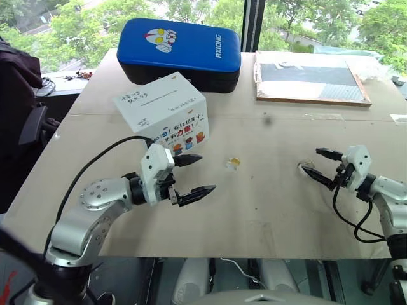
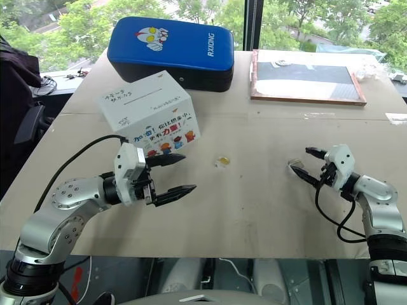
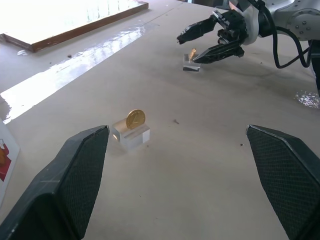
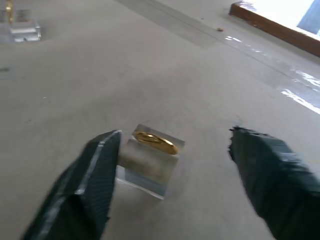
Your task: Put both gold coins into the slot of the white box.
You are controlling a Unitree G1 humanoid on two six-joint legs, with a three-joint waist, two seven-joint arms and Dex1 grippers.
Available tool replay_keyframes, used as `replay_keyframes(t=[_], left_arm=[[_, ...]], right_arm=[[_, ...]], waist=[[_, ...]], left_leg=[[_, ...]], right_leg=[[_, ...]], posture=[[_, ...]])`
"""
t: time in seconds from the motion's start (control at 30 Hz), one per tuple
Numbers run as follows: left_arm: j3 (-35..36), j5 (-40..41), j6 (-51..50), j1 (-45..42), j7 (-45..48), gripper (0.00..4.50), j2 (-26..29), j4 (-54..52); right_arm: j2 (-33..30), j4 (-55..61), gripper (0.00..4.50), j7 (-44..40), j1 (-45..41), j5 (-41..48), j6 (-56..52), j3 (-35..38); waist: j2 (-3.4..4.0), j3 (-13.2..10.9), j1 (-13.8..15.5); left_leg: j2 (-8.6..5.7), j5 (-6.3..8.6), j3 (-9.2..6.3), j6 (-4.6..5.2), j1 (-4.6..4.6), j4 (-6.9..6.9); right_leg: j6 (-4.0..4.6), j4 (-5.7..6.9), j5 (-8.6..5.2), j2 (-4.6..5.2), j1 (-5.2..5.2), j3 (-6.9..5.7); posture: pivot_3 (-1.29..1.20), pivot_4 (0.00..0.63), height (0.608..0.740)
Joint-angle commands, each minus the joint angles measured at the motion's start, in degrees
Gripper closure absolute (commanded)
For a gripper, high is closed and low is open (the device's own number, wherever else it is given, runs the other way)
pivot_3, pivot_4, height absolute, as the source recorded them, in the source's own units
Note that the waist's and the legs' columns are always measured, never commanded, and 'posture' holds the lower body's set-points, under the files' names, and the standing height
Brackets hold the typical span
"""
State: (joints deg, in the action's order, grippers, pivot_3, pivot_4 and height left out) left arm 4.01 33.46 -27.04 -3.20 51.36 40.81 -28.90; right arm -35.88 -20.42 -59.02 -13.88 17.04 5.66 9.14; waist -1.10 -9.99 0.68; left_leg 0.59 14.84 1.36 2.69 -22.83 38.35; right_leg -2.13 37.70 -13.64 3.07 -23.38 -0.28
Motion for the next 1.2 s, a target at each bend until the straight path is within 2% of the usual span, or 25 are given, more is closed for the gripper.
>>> replay_keyframes(t=[0.03, 0.13, 0.17, 0.43, 0.63, 0.7, 0.77, 0.87, 1.03, 1.13, 1.2], left_arm=[[0.81, -0.33, 0.82, 0.73, -0.57, 0.0, 0.37, -2.75], [0.56, -0.85, 1.1, 1.04, -0.7, 0.0, 0.35, -2.68], [0.51, -1.11, 1.2, 1.13, -0.73, 0.0, 0.33, -2.56], [0.21, -1.83, 1.81, -0.01, -1.13, 0.0, -1.08, -1.21], [1.55, 4.61, -2.43, -2.33, -4.68, 0.0, -6.32, -0.68], [2.5, 9.58, -5.61, -3.67, -8.39, 0.0, -10.24, 0.0], [2.93, 14.69, -9.2, -5.0, -12.4, 0.0, -14.05, 0.62], [4.25, 25.55, -13.82, -7.98, -19.97, 0.0, -20.77, 1.49], [6.69, 41.37, -15.98, -13.21, -30.87, 0.0, -28.86, 4.1], [7.33, 47.2, -16.24, -14.77, -33.65, 0.0, -30.3, 4.85], [7.18, 49.34, -15.9, -15.09, -34.51, 0.54, -30.99, 4.95]], right_arm=[[-0.73, -0.13, 2.9, -1.36, -1.11, 0.79, 1.52, 0.57], [-0.73, -0.52, 4.41, -2.12, -1.37, 0.76, 1.55, 0.46], [-0.8, -0.5, 4.47, -2.36, -1.31, 0.72, 1.39, 0.39], [-0.66, 2.26, 4.47, -2.22, 0.06, 2.06, 0.11, 1.45], [2.05, 18.16, 4.47, 2.92, 2.63, 11.12, -13.61, 2.14], [5.22, 27.42, 4.47, 8.44, 3.42, 18.33, -22.58, 1.7], [10.2, 36.0, 4.47, 17.64, 2.92, 27.69, -31.79, 1.5], [18.03, 44.36, 4.47, 31.35, 0.75, 40.5, -40.21, 0.82], [26.93, 49.72, 4.47, 46.98, -3.64, 55.18, -44.23, -0.41], [27.64, 50.87, 4.47, 50.89, -4.77, 58.59, -45.04, -1.05], [27.06, 51.39, 4.5, 51.38, -4.87, 59.98, -45.66, -1.84]], waist=[[0.0, 0.0, 0.0], [0.0, 0.0, -0.01], [0.0, 0.0, 0.0], [0.0, 0.0, 0.0], [0.02, -0.01, -0.07], [0.02, -0.01, -0.07], [0.01, -0.01, -0.14], [0.01, -0.01, -0.03], [0.0, -0.01, 0.08], [-0.01, 0.0, -0.01], [0.0, 0.0, -0.03]], left_leg=[[0.0, 0.0, 0.0, 0.0, 0.0, 0.01], [0.0, 0.0, 0.0, 0.0, 0.0, 0.01], [0.0, 0.0, 0.0, 0.0, 0.0, 0.01], [0.0, 0.0, 0.01, 0.0, 0.01, 0.01], [0.0, 0.0, -0.02, 0.0, 0.0, 0.02], [0.03, 0.0, -0.03, 0.0, 0.0, 0.02], [0.05, 0.0, -0.12, 0.0, 0.0, 0.04], [0.06, 0.0, -0.22, -0.01, -0.02, 0.04], [-0.07, -0.01, -0.25, -0.01, -0.09, 0.11], [-0.18, -0.01, -0.24, -0.01, -0.1, 0.12], [-0.22, 0.0, -0.21, 0.0, -0.1, 0.11]], right_leg=[[0.0, 0.0, 0.0, 0.0, 0.0, 0.0], [0.0, 0.0, 0.0, 0.0, 0.0, 0.0], [0.0, 0.0, 0.0, 0.0, 0.0, 0.0], [0.0, 0.01, 0.0, 0.02, 0.0, 0.0], [0.0, 0.05, 0.01, 0.07, 0.0, 0.0], [-0.01, 0.06, 0.01, 0.2, 0.0, 0.02], [-0.01, 0.14, 0.01, 0.26, 0.0, -0.05], [-0.01, 0.2, 0.01, 0.25, -0.01, -0.11], [-0.02, 0.18, 0.02, 0.4, 0.0, -0.17], [-0.03, 0.17, 0.02, 0.35, 0.0, -0.19], [-0.03, 0.16, 0.02, 0.15, 0.0, -0.18]], posture=[[0.0, 0.15, 0.74], [0.0, 0.15, 0.74], [0.0, 0.15, 0.74], [0.0, 0.15, 0.74], [0.0, 0.15, 0.74], [0.0, 0.15, 0.74], [0.0, 0.15, 0.74], [0.0, 0.15, 0.74], [0.0, 0.15, 0.74], [0.0, 0.15, 0.74], [0.0, 0.15, 0.74]])
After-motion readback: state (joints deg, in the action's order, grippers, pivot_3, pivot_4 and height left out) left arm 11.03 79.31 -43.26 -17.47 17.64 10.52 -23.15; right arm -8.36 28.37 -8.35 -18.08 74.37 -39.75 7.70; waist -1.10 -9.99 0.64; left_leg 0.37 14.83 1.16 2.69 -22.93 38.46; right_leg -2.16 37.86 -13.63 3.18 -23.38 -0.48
